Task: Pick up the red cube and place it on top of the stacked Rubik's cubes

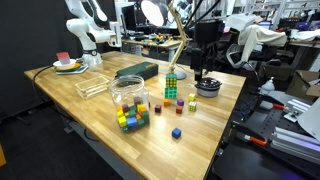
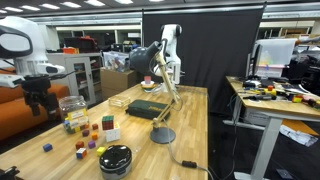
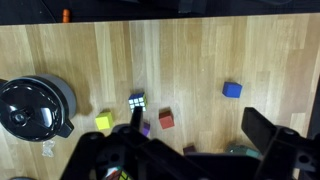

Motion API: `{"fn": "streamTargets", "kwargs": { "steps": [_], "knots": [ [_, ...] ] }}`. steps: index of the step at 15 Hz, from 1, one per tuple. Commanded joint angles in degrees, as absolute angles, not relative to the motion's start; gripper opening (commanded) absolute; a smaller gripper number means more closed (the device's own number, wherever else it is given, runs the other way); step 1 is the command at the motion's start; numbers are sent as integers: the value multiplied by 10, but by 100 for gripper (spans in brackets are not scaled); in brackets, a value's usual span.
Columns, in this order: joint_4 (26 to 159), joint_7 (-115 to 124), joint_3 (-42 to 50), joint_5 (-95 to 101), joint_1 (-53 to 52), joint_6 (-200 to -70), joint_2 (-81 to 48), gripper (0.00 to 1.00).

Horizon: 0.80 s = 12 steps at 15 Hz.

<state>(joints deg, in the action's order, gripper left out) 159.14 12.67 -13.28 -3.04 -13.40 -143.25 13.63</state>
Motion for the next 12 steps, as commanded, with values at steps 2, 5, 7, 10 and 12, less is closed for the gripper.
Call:
{"fn": "streamTargets", "kwargs": {
  "steps": [2,5,7,10,12],
  "knots": [
    [1557,196,-147,22,-106,-1484,56,100],
    [1514,245,-131,74,-94,-1472,4,100],
    [1530,232,-124,65,-103,-1479,21,100],
    [1523,234,-121,69,-105,-1479,9,100],
    [1524,234,-122,69,-105,-1479,13,100]
  ]
}}
